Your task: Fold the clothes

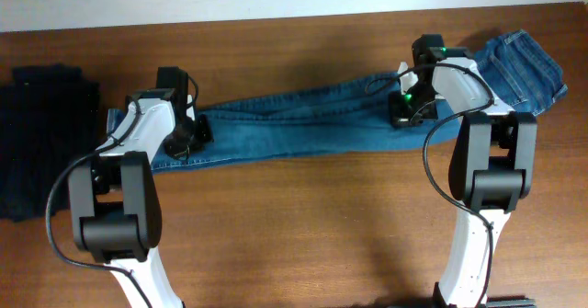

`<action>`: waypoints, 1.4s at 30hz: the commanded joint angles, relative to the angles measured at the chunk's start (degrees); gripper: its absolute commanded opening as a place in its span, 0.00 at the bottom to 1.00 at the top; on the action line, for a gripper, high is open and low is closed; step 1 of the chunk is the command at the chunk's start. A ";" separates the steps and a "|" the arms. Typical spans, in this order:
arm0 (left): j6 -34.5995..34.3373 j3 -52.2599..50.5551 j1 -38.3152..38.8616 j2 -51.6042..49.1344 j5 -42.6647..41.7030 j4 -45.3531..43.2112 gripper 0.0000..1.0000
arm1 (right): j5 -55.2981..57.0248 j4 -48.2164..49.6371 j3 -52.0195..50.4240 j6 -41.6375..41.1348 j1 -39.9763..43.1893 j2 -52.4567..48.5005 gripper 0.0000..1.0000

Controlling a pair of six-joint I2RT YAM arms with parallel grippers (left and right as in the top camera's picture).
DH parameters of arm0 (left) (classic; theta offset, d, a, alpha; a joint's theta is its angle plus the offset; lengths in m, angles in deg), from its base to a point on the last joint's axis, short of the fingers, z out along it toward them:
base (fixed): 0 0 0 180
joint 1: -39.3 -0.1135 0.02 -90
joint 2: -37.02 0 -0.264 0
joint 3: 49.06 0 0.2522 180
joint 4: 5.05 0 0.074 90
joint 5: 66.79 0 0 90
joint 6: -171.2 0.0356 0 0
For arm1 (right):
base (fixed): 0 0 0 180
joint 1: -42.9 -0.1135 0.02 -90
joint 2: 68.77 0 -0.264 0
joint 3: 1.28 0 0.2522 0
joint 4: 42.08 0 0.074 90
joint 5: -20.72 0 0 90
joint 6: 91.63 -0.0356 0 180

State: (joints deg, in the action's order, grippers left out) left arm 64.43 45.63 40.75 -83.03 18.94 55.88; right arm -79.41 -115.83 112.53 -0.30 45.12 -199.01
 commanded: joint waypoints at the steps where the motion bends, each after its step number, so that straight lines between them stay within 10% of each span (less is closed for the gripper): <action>1: -0.83 -8.79 -0.50 -8.00 3.93 3.96 0.00 | -0.17 -2.03 -3.43 -0.28 -2.84 -1.53 0.04; 42: -0.31 -1.27 -0.61 4.04 -3.96 0.66 0.09 | -2.47 16.46 3.91 -0.24 -4.07 -1.49 0.14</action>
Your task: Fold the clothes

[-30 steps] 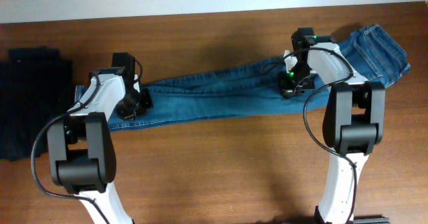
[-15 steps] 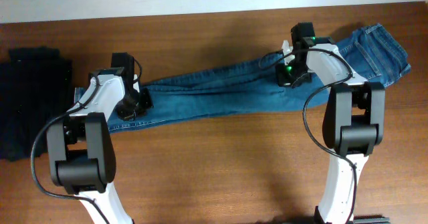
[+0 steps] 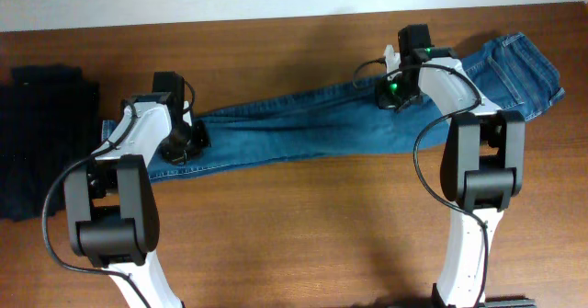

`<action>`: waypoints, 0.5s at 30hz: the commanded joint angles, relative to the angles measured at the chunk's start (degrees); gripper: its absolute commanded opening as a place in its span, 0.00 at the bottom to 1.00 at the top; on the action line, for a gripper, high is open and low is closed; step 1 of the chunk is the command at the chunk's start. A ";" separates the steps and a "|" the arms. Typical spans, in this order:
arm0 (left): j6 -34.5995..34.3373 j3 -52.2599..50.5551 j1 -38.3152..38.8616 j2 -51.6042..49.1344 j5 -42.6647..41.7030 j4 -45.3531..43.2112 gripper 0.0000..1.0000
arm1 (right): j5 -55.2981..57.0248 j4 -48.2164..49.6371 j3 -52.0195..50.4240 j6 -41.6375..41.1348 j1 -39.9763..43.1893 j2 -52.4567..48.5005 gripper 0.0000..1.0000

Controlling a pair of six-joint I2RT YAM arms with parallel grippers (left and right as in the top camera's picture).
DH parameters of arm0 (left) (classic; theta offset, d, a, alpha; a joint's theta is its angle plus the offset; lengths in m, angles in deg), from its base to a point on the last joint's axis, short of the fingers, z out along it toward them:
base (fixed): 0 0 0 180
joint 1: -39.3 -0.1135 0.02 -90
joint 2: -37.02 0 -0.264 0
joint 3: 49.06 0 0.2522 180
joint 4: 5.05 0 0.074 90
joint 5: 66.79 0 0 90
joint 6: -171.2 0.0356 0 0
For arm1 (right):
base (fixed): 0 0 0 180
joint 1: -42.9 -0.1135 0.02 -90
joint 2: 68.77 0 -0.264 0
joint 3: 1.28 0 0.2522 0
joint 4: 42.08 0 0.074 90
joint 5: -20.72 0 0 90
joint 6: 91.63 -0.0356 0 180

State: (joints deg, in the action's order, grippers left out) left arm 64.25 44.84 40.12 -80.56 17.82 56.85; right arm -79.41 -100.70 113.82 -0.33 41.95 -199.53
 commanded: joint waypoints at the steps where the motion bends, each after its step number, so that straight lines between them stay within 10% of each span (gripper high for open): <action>1: -0.13 -0.48 0.02 1.57 -3.04 -0.31 0.13 | -2.89 2.75 2.80 -0.22 -0.92 -0.96 0.23; 7: -0.11 -0.48 0.02 1.57 -3.06 0.15 0.41 | -3.19 10.93 2.82 -0.24 -0.90 -0.96 0.61; 15: 5.77 3.96 -0.22 6.38 -14.10 -0.79 0.45 | -6.93 9.90 5.79 0.04 -0.09 0.96 0.82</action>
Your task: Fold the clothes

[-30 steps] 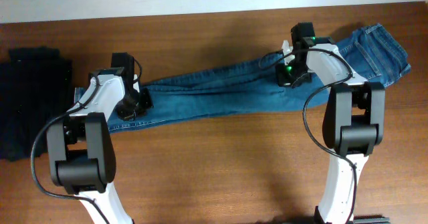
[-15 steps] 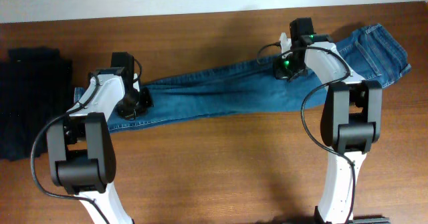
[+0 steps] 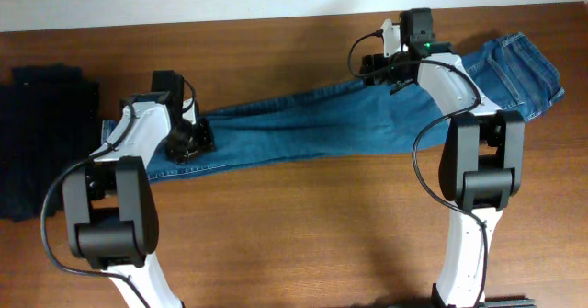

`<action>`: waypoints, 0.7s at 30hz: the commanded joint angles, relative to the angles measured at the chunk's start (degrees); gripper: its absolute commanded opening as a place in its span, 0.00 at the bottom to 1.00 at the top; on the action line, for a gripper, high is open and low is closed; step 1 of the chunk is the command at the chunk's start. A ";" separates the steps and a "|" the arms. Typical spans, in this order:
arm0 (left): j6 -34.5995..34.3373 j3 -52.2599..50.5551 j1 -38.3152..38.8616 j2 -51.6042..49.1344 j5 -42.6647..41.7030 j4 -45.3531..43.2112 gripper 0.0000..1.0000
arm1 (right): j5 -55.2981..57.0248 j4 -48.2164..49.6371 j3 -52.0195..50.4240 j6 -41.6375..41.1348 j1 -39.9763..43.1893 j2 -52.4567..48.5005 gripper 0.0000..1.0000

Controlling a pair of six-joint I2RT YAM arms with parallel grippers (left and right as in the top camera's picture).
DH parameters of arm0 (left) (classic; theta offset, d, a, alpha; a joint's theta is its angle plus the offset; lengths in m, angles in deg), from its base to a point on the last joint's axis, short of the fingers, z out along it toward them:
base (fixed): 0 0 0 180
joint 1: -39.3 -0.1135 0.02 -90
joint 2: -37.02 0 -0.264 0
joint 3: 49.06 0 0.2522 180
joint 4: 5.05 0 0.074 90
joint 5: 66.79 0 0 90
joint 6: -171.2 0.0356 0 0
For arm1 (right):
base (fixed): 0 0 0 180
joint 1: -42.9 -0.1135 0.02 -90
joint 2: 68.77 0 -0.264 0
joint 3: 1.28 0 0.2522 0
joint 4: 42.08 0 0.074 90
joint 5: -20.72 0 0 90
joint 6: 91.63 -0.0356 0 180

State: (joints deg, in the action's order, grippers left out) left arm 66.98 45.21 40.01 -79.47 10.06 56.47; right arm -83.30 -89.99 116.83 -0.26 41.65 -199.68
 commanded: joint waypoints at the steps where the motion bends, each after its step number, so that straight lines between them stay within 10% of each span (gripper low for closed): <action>1: 3.06 4.46 0.07 6.73 -6.91 -0.61 0.46 | -3.93 -1.75 3.39 -0.02 0.48 2.05 0.83; 9: 2.23 6.21 4.96 13.81 -7.32 -0.59 0.52 | 0.09 -19.67 4.96 -0.04 2.12 10.75 0.81; 15: 2.29 6.10 12.28 11.91 -6.05 -3.43 0.01 | 3.34 -28.48 3.23 -0.07 3.15 10.29 0.04; 21: 2.29 6.10 18.97 9.49 1.16 -9.84 0.01 | 3.32 -26.03 -1.18 -0.37 3.39 8.63 0.04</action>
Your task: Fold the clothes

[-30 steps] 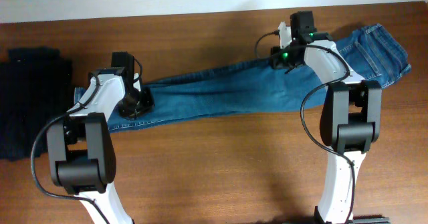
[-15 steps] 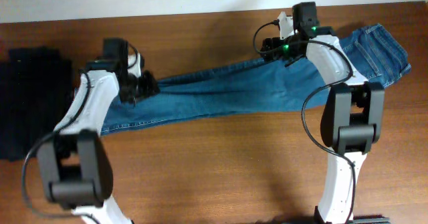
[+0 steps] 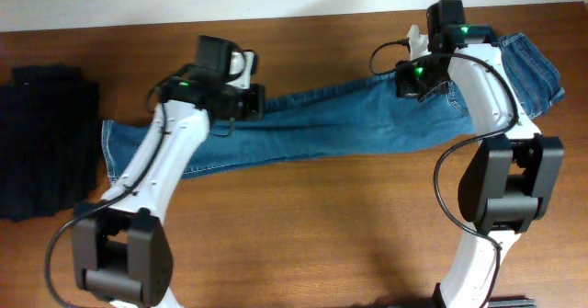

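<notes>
Blue jeans (image 3: 340,129) lie flat and stretched across the wooden table, hems at the left and waist at the far right. My left gripper (image 3: 250,102) hangs over the upper edge of the legs, left of the middle. Over the thigh part near the top edge is my right gripper (image 3: 413,78). From overhead both sets of fingers are dark and partly under the wrists, so their opening does not show. Whether either one holds denim is not visible.
A pile of dark folded clothes (image 3: 46,142) lies at the table's left edge. A white wall runs along the far edge of the table (image 3: 303,244). Both arm bases stand at the near edge.
My left gripper has moved from the hem end of the jeans up and to the right along the legs. My right gripper has moved right and slightly nearer, from the top edge to the thigh area.
At first my left gripper sat on the hem end and my right on the thigh part. The right one then stood further left and further back each time, while the left stayed. Now both have shifted right; the jeans lie much as before.
</notes>
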`<action>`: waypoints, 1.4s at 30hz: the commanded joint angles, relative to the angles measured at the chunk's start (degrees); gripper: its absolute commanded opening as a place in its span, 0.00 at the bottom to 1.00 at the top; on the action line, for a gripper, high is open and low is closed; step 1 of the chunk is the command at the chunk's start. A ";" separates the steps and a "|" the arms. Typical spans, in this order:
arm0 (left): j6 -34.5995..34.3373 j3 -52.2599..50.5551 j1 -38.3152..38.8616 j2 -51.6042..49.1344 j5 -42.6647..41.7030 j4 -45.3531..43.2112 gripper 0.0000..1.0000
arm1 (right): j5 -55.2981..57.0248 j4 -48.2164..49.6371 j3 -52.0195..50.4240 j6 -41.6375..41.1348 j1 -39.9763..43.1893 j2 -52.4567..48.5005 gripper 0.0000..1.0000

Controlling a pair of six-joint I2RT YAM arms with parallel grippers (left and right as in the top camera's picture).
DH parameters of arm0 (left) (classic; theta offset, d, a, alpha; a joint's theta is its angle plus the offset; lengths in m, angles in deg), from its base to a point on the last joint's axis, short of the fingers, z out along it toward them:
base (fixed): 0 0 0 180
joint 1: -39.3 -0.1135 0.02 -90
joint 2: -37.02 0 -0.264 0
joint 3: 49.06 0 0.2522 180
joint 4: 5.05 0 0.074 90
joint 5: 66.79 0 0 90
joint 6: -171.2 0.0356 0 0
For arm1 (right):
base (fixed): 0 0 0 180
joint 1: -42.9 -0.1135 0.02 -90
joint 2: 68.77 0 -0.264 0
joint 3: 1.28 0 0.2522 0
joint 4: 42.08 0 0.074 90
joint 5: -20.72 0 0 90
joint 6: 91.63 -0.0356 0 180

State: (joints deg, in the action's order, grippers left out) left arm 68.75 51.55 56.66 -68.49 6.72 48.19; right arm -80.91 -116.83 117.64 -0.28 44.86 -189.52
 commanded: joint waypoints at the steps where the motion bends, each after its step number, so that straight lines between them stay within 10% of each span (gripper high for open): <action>1: 0.52 -0.24 3.50 -2.03 5.64 -2.67 0.01 | 0.92 1.57 -2.93 -0.33 0.17 -1.86 0.04; 42: 0.52 -0.20 8.85 -16.94 13.73 -15.93 0.01 | -0.79 20.83 -22.03 -2.89 -0.07 -2.67 0.07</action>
State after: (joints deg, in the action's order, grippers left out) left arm 68.75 51.53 65.27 -84.82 19.24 32.06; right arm -81.37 -96.51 97.36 -2.95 44.97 -190.66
